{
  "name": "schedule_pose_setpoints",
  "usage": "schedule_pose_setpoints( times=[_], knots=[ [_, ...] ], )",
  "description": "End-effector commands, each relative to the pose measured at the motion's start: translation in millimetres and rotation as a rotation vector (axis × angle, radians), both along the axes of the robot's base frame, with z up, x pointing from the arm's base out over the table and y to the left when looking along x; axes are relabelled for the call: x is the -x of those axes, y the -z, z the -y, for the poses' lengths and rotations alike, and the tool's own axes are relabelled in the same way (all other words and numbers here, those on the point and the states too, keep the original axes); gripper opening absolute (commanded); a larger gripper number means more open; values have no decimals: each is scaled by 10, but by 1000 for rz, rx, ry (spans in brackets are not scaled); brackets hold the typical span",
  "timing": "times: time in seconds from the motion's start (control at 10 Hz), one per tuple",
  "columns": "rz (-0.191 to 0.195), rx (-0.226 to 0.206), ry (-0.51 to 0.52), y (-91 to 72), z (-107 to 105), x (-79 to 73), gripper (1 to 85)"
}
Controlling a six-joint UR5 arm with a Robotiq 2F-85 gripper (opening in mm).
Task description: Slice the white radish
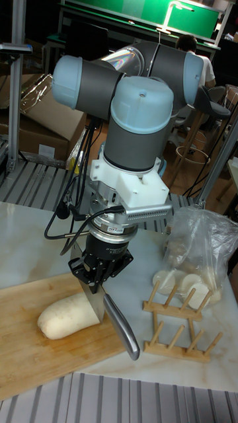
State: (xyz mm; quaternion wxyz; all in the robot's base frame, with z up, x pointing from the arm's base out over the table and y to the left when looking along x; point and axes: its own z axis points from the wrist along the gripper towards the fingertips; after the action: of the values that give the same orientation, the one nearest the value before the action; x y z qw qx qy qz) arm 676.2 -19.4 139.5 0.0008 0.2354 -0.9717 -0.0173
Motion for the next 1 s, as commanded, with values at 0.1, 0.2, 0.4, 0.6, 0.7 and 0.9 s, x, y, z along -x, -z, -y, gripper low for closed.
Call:
schedule_pose_setpoints(
  times=[0.1, 0.2, 0.4, 0.6, 0.7, 0.9],
  knots=[
    [2, -13, 2, 4, -14, 12, 13],
    [4, -11, 2, 9, -10, 7, 13],
    [5, -9, 2, 6, -1, 4, 13],
    [5, -6, 1, 6, 11, 3, 13],
    [7, -3, 1, 16, 18, -3, 13],
    [13, 0, 1, 27, 26, -21, 13]
  ],
)
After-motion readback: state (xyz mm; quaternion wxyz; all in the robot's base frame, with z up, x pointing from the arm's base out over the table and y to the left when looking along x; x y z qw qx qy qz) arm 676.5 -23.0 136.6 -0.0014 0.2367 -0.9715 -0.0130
